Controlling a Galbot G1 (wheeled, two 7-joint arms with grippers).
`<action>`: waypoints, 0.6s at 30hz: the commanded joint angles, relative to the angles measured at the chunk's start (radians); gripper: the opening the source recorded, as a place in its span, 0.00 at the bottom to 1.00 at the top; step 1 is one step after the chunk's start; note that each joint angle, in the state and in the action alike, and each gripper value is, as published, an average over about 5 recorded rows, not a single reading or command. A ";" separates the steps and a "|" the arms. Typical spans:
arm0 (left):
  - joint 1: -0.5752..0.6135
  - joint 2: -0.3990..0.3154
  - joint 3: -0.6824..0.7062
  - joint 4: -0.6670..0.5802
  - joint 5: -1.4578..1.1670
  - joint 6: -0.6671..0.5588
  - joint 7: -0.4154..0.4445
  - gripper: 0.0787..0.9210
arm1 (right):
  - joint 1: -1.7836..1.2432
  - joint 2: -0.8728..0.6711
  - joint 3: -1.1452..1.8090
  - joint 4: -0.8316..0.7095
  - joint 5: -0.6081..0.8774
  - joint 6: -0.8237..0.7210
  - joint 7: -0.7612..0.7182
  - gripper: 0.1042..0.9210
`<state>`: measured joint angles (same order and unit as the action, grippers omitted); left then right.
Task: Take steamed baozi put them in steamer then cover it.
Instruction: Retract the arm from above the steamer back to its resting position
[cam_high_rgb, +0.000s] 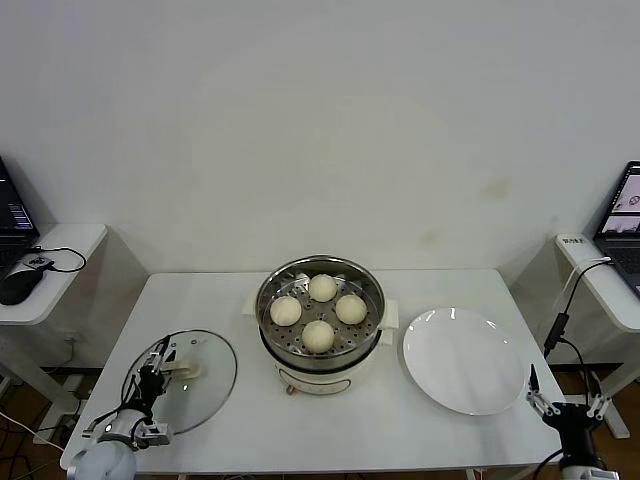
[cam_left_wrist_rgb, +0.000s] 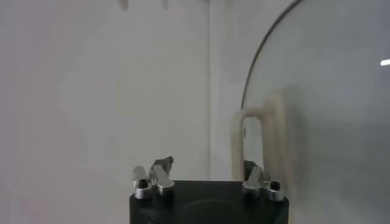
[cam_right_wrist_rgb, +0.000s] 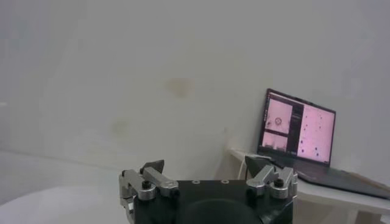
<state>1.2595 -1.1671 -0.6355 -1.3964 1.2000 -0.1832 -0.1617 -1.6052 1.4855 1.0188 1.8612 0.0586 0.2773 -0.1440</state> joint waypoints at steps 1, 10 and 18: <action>-0.004 0.003 -0.002 0.018 -0.007 -0.003 -0.017 0.47 | -0.002 0.001 -0.002 0.001 -0.004 0.003 -0.001 0.88; 0.063 0.009 -0.039 -0.079 -0.045 -0.012 -0.077 0.16 | -0.007 0.001 -0.013 0.014 -0.011 0.005 -0.003 0.88; 0.156 0.064 -0.129 -0.303 -0.098 0.060 -0.014 0.09 | -0.006 -0.002 -0.033 0.020 -0.015 0.003 -0.006 0.88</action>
<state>1.3248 -1.1452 -0.6861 -1.4777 1.1552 -0.1829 -0.2159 -1.6123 1.4837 0.9954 1.8781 0.0462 0.2804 -0.1489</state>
